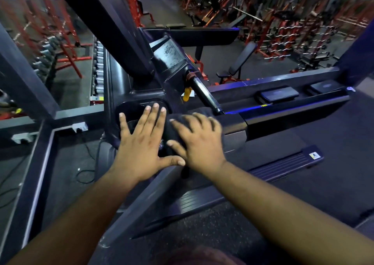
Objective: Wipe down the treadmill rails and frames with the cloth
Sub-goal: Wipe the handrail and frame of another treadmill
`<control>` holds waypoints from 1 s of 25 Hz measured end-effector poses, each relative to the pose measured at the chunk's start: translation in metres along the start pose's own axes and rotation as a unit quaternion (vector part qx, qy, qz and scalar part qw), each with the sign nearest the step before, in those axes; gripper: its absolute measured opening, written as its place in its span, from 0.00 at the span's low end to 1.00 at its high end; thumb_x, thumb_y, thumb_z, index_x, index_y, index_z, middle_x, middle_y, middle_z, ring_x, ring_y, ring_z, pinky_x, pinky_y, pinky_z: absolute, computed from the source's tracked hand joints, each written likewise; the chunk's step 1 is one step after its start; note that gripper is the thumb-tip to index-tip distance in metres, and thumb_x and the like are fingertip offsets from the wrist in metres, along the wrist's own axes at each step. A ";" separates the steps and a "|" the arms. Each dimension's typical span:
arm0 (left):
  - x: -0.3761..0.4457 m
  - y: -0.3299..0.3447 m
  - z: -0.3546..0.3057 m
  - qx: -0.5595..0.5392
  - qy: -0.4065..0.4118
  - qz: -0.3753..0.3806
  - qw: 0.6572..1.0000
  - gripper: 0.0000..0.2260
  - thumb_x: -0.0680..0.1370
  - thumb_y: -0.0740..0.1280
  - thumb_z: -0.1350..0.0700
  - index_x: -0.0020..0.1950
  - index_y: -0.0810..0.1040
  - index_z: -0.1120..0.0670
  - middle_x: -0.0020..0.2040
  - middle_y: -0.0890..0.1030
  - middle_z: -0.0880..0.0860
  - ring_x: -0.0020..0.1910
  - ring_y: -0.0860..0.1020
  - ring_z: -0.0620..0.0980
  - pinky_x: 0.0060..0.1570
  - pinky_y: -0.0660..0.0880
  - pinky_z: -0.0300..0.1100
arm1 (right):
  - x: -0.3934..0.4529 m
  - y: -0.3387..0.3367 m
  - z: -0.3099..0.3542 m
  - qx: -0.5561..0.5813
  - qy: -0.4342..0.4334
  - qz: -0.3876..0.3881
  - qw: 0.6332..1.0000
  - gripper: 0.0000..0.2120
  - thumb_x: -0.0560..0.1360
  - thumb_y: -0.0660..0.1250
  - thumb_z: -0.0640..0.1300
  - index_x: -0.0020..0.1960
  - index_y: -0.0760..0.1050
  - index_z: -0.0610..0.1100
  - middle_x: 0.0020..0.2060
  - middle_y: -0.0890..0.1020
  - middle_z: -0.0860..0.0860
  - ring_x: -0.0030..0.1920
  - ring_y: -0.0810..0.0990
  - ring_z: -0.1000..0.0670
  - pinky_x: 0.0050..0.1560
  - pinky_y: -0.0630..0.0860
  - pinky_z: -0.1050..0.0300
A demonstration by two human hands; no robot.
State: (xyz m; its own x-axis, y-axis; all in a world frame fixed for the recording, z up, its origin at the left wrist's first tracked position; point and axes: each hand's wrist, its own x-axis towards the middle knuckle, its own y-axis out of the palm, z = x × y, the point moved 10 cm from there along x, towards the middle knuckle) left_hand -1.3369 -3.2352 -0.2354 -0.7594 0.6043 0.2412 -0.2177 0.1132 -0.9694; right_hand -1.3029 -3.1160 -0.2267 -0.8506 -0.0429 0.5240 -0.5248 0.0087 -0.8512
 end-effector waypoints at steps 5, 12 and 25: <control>-0.013 0.001 -0.008 -0.022 0.037 0.003 0.999 0.53 0.68 0.40 0.18 0.82 0.43 0.55 0.82 0.46 0.56 0.81 0.48 0.54 0.72 0.43 0.73 | -0.006 -0.003 0.036 0.041 -0.196 -0.019 0.980 0.18 0.80 0.59 0.60 0.66 0.75 0.56 0.67 0.77 0.51 0.68 0.72 0.43 0.61 0.69 0.37; 0.015 0.009 -0.050 0.041 0.041 0.058 0.997 0.54 0.67 0.35 0.18 0.82 0.42 0.54 0.82 0.44 0.56 0.81 0.45 0.54 0.70 0.41 0.75 | -0.023 -0.001 -0.143 -0.068 -0.068 0.030 0.995 0.26 0.79 0.55 0.66 0.74 0.67 0.57 0.68 0.75 0.50 0.68 0.72 0.43 0.57 0.72 0.43; 0.199 0.003 -0.233 -0.608 0.019 0.111 0.786 0.20 0.78 0.63 0.36 0.54 0.78 0.53 0.49 0.85 0.50 0.54 0.82 0.51 0.67 0.71 0.62 | 0.002 -0.079 -0.272 0.095 0.033 -0.060 0.993 0.32 0.73 0.67 0.64 0.74 0.68 0.53 0.68 0.71 0.50 0.69 0.70 0.47 0.63 0.71 0.44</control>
State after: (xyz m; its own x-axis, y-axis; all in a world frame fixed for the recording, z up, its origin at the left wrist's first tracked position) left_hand -1.3456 -2.9307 -0.2005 -0.6728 0.7354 0.0809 0.6810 0.6584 -0.3205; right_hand -1.2720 -2.8455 -0.1508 -0.7856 0.0327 0.6178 -0.6126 -0.1810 -0.7694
